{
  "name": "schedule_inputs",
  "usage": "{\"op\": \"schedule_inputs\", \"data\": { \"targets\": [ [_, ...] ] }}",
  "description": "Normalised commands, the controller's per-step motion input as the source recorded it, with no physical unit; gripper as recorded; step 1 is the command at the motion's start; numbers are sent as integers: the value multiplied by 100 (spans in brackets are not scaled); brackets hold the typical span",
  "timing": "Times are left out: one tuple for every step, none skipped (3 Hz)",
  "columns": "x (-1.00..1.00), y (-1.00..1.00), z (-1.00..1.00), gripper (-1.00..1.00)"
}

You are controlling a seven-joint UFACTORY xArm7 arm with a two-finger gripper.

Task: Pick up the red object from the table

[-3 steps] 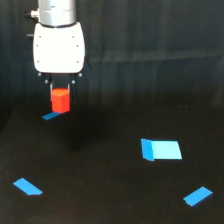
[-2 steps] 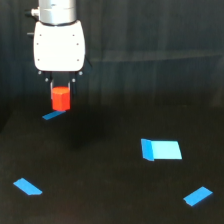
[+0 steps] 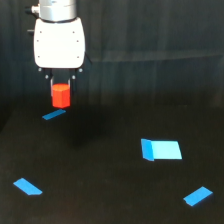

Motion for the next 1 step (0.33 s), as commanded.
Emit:
{"op": "schedule_inputs", "data": {
  "targets": [
    [2, 10, 21, -97]
  ]
}}
